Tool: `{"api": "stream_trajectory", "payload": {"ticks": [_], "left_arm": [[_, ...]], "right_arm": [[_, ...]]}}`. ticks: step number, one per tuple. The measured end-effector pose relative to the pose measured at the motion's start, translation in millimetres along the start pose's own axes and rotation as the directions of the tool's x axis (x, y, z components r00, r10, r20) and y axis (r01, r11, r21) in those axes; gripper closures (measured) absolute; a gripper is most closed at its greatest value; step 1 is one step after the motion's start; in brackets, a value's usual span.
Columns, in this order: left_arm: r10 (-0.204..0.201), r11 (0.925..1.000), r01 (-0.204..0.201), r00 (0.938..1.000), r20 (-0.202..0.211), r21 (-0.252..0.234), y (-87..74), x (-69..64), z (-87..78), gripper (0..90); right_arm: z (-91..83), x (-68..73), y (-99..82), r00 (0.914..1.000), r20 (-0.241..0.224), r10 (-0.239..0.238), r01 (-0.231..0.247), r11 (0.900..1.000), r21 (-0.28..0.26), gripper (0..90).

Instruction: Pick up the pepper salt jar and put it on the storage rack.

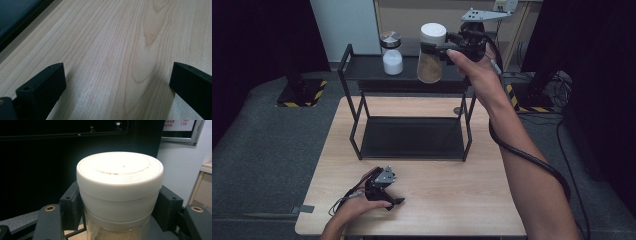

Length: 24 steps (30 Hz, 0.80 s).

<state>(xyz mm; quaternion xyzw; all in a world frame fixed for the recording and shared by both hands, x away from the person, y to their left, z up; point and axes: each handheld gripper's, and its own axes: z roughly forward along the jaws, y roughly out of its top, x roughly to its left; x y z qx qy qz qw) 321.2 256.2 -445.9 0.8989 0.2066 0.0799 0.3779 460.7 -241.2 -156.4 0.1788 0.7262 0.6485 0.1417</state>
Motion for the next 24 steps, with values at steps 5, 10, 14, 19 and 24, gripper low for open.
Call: {"api": "stream_trajectory", "payload": {"ticks": [5,10,14,19,24], "left_arm": [[0.003,1.0000,-0.003,1.0000,0.002,0.001,0.2,0.5,-0.1,0.0],[0.001,1.0000,-0.001,1.0000,0.004,0.000,-0.1,0.7,-0.2,0.0],[0.005,1.0000,-0.005,1.0000,0.003,0.000,-0.2,0.8,-0.3,0.0],[0.006,1.0000,-0.006,1.0000,0.002,0.000,-0.3,0.8,-0.3,0.0],[0.007,1.0000,-0.007,1.0000,0.003,0.000,-0.3,0.9,-0.3,0.0]], "right_arm": [[6.7,-5.4,3.7,0.9998,0.022,-0.002,0.002,0.9999,0.011,35.2],[13.7,-11.7,4.3,0.9993,0.036,0.007,-0.007,0.9997,0.022,35.2],[18.3,-14.5,2.6,0.9989,0.044,0.016,-0.017,0.9996,0.024,35.3],[23.6,-17.2,-0.1,0.9980,0.060,0.021,-0.023,0.9990,0.037,35.2],[26.1,-21.3,-2.1,0.9968,0.072,0.035,-0.038,0.9983,0.043,35.2]]}}
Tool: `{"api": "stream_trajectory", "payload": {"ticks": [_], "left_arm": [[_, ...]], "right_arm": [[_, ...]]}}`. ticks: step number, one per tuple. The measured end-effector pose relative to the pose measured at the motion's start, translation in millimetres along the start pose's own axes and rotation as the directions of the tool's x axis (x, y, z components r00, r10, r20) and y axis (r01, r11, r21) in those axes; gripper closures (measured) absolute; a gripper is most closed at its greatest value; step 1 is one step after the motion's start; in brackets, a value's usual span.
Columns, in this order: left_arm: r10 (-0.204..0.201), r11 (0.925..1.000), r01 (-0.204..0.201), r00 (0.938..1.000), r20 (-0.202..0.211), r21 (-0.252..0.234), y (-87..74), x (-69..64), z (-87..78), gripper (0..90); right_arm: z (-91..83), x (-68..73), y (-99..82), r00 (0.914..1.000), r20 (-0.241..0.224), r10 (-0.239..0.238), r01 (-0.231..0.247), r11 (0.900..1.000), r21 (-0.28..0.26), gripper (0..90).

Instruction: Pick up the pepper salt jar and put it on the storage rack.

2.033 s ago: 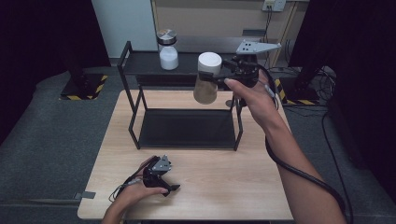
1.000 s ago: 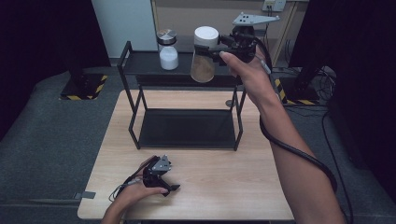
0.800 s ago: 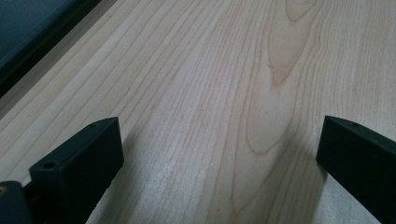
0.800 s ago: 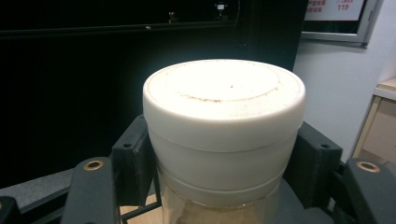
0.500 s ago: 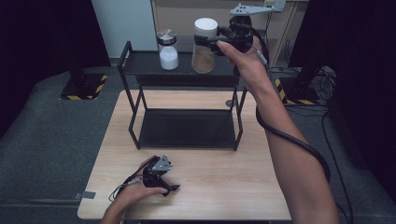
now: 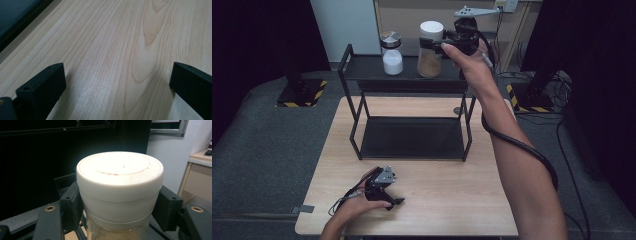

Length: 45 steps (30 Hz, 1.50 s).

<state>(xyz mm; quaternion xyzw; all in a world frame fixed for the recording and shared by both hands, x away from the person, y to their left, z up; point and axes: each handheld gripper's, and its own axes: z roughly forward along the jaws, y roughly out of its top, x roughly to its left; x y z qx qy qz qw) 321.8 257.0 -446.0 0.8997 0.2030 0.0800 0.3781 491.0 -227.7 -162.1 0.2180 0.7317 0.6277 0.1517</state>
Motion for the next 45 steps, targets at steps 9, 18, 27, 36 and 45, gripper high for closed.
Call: {"api": "stream_trajectory", "payload": {"ticks": [9,18,27,36,45], "left_arm": [[-0.001,1.0000,0.001,1.0000,0.002,0.000,-0.1,0.2,0.0,0.0],[-0.001,1.0000,0.001,1.0000,0.002,-0.001,-0.2,0.2,0.0,0.0],[-0.001,1.0000,0.001,1.0000,0.002,0.000,-0.1,0.1,0.0,0.0],[0.001,1.0000,-0.001,1.0000,0.000,0.000,-0.1,0.0,-0.1,0.0],[0.001,1.0000,-0.001,1.0000,0.000,0.000,-0.1,0.0,-0.1,0.0]], "right_arm": [[5.7,-2.6,-0.7,0.9999,0.015,0.005,-0.006,0.9997,0.022,35.2],[9.1,-2.0,-1.8,0.9997,0.022,0.007,-0.008,0.9995,0.030,35.2],[9.0,0.7,-4.6,0.9996,0.029,0.005,-0.006,0.9998,0.021,35.0],[9.2,3.8,-5.7,0.9993,0.037,-0.002,0.001,0.9998,0.018,34.8],[8.8,2.7,-7.4,0.9994,0.033,0.014,-0.014,0.9999,0.007,31.8]]}}
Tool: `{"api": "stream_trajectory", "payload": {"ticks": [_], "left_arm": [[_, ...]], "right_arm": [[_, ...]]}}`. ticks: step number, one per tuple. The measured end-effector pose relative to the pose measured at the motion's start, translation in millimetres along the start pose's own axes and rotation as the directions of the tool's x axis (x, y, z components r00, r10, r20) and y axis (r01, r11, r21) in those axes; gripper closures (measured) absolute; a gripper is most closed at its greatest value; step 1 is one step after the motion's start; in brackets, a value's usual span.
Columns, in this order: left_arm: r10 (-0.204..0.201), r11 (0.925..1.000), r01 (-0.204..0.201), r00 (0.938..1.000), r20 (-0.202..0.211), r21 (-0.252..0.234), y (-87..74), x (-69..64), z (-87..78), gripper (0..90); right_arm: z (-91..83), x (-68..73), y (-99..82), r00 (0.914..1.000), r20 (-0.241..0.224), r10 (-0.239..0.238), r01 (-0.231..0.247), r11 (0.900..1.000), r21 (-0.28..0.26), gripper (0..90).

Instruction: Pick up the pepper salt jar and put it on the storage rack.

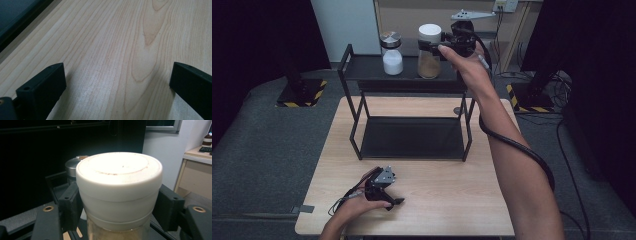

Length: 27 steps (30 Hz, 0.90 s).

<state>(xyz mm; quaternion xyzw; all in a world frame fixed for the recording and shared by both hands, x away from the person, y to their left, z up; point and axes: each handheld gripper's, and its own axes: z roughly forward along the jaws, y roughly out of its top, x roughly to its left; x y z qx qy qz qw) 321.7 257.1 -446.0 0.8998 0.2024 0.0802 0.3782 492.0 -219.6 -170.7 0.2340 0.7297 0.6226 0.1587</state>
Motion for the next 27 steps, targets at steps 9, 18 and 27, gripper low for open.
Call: {"api": "stream_trajectory", "payload": {"ticks": [9,18,27], "left_arm": [[0.000,1.0000,0.000,1.0000,0.000,0.000,0.0,0.0,0.0,0.0],[-0.003,1.0000,0.003,1.0000,-0.001,0.000,-0.1,-0.4,0.0,0.0],[-0.004,1.0000,0.004,1.0000,0.001,0.000,-0.1,-0.1,0.0,0.0]], "right_arm": [[-5.2,-1.7,0.3,0.9997,0.007,0.021,-0.021,0.9998,0.004,19.6],[-8.6,2.3,3.2,0.9996,0.015,0.022,-0.022,0.9996,0.020,13.1],[-21.3,2.6,5.0,0.9995,0.025,0.019,-0.020,0.9997,0.016,11.6]]}}
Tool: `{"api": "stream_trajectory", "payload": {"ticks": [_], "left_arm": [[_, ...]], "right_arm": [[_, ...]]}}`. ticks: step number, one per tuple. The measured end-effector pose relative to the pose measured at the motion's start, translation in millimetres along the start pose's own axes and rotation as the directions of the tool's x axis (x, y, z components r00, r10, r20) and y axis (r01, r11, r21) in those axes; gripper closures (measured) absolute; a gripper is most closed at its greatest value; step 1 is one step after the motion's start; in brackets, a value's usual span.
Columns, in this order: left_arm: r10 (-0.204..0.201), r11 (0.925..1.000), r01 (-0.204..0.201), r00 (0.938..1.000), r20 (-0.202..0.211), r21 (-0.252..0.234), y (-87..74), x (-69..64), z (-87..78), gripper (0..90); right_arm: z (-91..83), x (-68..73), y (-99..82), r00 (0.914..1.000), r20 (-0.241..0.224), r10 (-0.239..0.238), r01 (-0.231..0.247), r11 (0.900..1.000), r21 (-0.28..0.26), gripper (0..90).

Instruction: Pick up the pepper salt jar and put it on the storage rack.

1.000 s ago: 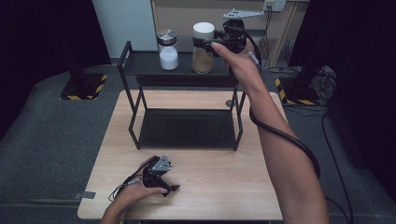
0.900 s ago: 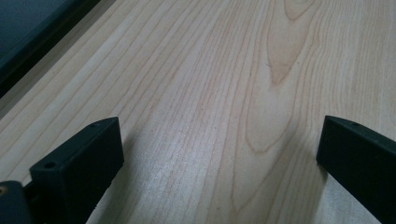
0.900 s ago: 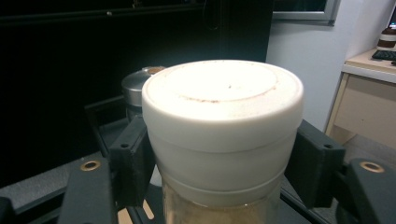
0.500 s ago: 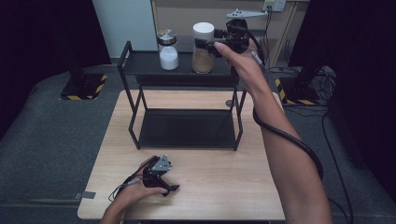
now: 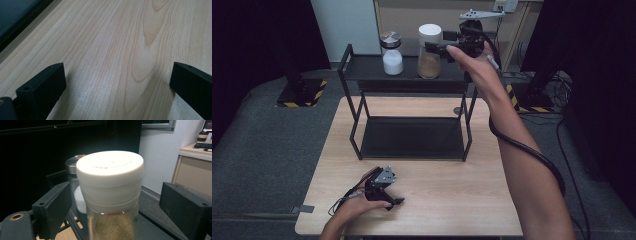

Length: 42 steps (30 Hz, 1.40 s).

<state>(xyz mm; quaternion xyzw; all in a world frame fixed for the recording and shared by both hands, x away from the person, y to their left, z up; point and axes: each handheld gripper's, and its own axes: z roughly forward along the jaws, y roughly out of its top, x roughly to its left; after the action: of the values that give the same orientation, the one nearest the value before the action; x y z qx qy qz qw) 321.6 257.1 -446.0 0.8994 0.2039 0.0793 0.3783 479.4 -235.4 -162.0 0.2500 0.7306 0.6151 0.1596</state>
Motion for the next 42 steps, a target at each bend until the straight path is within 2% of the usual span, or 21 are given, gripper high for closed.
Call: {"api": "stream_trajectory", "payload": {"ticks": [13,21,26,31,39,42], "left_arm": [[-0.002,1.0000,0.002,1.0000,0.001,-0.001,-0.3,0.0,0.2,0.0],[0.001,1.0000,-0.001,1.0000,0.001,0.000,0.0,0.3,0.1,0.0],[0.001,1.0000,-0.001,1.0000,0.002,0.000,0.0,0.4,0.1,0.0],[0.000,1.0000,0.000,1.0000,0.002,0.001,0.2,0.4,0.0,0.0],[0.002,1.0000,-0.002,1.0000,0.000,0.001,0.3,0.2,-0.1,0.0],[-0.002,1.0000,0.002,1.0000,-0.002,-0.002,-0.1,-0.4,0.1,0.0]], "right_arm": [[-31.4,4.6,5.0,1.0000,0.009,0.002,-0.002,1.0000,-0.001,8.6],[-60.1,7.2,-8.2,1.0000,0.004,-0.002,0.002,0.9999,-0.016,7.4],[-75.9,12.7,-27.5,1.0000,-0.009,-0.002,0.002,0.9999,-0.016,6.0],[-89.2,21.0,-56.0,0.9997,-0.024,0.002,-0.002,0.9999,-0.013,4.8],[-106.5,39.3,-109.2,0.9991,-0.041,0.001,-0.001,1.0000,-0.005,3.2],[-112.8,47.1,-130.5,0.9990,-0.045,-0.005,0.005,0.9999,0.015,2.3]]}}
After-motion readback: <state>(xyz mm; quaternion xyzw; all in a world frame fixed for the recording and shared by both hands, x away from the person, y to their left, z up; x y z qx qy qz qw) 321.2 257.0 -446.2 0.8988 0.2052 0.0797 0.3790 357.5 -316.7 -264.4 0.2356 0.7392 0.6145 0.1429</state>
